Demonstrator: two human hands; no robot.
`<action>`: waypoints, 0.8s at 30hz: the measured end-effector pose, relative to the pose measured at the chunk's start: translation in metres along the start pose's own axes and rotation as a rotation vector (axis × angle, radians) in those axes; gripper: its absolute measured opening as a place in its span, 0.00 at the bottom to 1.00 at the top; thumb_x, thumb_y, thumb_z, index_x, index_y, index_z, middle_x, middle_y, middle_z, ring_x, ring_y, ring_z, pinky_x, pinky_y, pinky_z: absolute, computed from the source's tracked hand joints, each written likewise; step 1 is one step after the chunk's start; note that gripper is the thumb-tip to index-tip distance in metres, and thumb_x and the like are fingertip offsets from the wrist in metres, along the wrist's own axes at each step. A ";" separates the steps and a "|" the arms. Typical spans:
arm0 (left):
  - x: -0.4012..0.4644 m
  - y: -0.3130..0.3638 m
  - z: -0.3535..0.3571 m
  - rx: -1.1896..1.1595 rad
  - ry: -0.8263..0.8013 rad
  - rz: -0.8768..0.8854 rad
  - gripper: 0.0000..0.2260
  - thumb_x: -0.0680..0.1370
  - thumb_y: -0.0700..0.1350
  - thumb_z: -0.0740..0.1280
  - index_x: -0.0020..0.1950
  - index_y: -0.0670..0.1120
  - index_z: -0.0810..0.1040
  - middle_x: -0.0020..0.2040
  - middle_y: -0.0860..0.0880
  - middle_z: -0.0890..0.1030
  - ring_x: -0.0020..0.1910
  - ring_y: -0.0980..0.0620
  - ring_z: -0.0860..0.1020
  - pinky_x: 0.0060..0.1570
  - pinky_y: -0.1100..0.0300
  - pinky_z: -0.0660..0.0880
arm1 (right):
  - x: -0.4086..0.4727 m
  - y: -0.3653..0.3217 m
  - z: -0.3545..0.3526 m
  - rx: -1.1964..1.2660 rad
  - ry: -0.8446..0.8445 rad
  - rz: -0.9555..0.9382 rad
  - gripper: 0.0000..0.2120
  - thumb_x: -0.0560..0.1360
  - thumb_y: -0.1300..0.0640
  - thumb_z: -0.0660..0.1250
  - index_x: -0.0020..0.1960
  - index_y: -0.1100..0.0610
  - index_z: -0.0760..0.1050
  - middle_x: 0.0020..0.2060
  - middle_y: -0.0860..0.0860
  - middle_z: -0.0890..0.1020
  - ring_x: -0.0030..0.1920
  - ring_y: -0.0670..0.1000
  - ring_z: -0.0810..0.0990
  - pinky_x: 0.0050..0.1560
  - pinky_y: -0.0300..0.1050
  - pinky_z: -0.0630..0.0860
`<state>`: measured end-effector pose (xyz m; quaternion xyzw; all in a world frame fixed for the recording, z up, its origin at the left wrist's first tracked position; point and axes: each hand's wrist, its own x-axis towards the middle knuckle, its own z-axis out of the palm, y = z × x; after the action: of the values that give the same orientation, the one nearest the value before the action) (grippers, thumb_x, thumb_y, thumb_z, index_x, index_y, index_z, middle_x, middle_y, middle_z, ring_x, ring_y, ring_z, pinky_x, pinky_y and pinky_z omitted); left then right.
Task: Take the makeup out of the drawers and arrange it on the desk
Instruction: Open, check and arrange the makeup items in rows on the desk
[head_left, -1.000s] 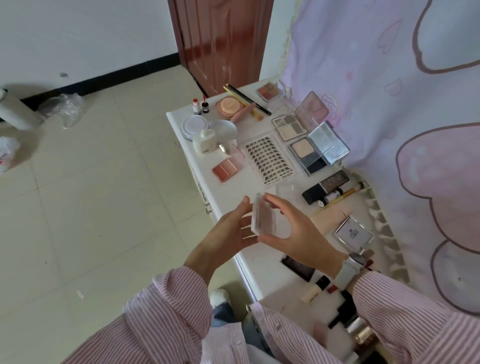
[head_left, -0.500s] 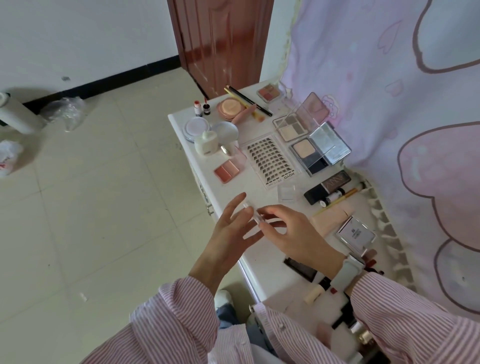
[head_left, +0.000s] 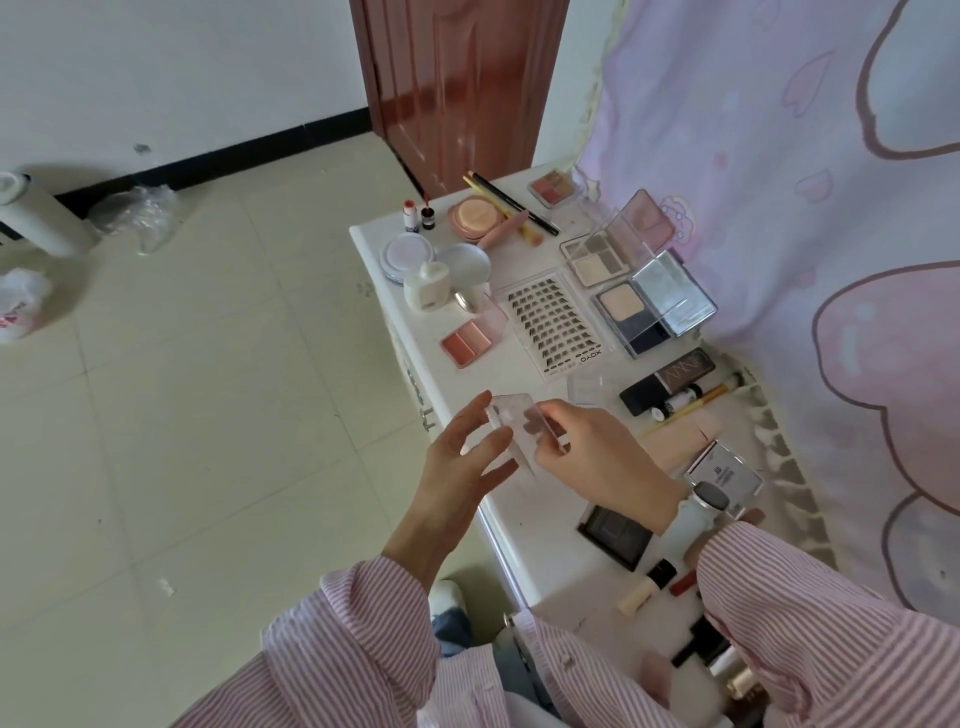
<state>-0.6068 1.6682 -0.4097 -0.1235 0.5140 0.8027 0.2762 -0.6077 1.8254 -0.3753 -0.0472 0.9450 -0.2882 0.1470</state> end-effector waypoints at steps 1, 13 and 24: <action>0.000 0.000 -0.001 -0.043 -0.012 -0.026 0.24 0.72 0.47 0.67 0.67 0.51 0.68 0.62 0.46 0.77 0.57 0.47 0.78 0.59 0.46 0.73 | 0.003 0.001 -0.002 -0.013 -0.002 0.003 0.12 0.76 0.56 0.61 0.58 0.56 0.73 0.48 0.50 0.82 0.46 0.50 0.80 0.50 0.50 0.78; 0.038 -0.001 -0.015 0.063 0.326 -0.084 0.08 0.80 0.44 0.58 0.52 0.44 0.76 0.47 0.46 0.79 0.45 0.49 0.78 0.46 0.56 0.76 | 0.065 0.022 0.000 0.202 0.079 0.216 0.08 0.78 0.62 0.56 0.50 0.65 0.73 0.47 0.57 0.82 0.45 0.55 0.80 0.50 0.56 0.77; 0.058 -0.006 -0.015 0.768 0.404 -0.123 0.21 0.78 0.46 0.59 0.71 0.42 0.64 0.65 0.43 0.63 0.64 0.43 0.67 0.66 0.48 0.65 | 0.081 0.041 0.009 0.197 0.205 0.201 0.14 0.80 0.58 0.55 0.47 0.66 0.74 0.39 0.59 0.78 0.40 0.55 0.78 0.43 0.50 0.75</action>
<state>-0.6518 1.6750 -0.4488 -0.1964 0.8107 0.4950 0.2433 -0.6820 1.8408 -0.4252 0.0918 0.9222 -0.3667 0.0818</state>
